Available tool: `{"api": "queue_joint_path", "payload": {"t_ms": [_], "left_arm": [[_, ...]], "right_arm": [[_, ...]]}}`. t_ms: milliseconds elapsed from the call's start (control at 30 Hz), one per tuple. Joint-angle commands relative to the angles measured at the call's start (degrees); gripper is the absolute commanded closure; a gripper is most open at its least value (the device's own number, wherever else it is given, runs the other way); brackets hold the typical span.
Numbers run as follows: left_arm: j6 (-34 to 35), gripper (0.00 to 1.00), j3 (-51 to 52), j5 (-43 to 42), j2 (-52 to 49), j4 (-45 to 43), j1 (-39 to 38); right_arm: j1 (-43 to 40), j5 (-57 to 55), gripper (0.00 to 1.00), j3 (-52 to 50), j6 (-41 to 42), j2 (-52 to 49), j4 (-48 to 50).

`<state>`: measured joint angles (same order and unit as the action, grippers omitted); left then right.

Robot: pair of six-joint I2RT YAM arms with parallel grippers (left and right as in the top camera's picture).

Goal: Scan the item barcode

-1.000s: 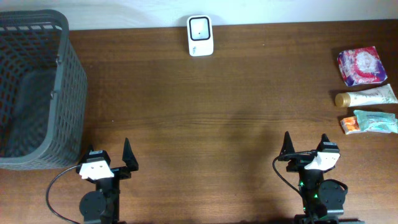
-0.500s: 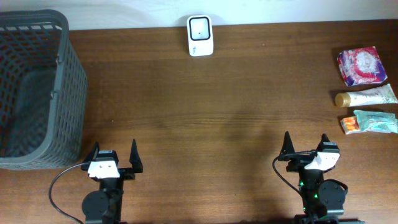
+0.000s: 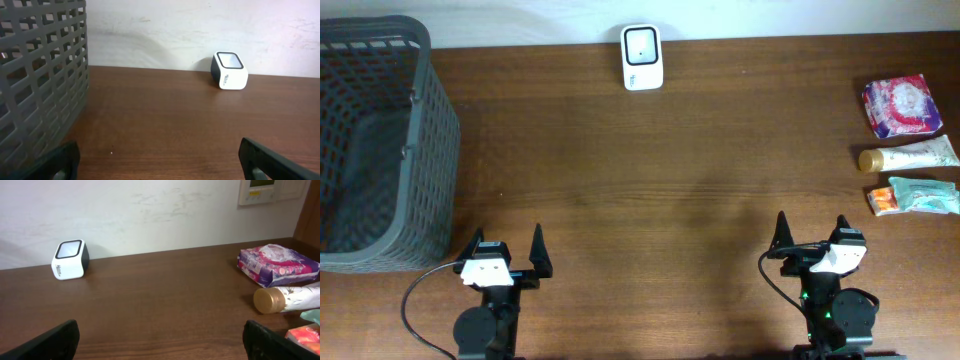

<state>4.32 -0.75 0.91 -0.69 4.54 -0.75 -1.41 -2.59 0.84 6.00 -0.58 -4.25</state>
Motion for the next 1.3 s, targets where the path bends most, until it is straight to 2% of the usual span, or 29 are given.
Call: {"api": "queue_joint_path", "payload": {"t_ms": [0, 167, 900, 1000, 1267], "left_arm": [[1.25, 0.01, 0.28, 0.52, 0.42, 0.28, -0.2], [-1.36, 0.01, 0.28, 0.37, 0.42, 0.24, -0.2], [-1.36, 0.01, 0.26, 0.37, 0.39, 0.24, -0.2], [-1.36, 0.01, 0.26, 0.37, 0.39, 0.24, -0.2], [-1.36, 0.01, 0.26, 0.37, 0.39, 0.24, -0.22]], "right_arm": [[-0.26, -0.68, 0.02, -0.52, 0.2, 0.39, -0.17], [-0.26, -0.68, 0.02, -0.52, 0.2, 0.39, -0.17], [0.68, -0.85, 0.01, -0.52, 0.17, 0.39, -0.11], [1.36, -1.55, 0.01, -0.52, -7.34, 0.39, -0.2], [1.36, -0.04, 0.02, -0.52, -8.55, 0.39, -0.22]]}}
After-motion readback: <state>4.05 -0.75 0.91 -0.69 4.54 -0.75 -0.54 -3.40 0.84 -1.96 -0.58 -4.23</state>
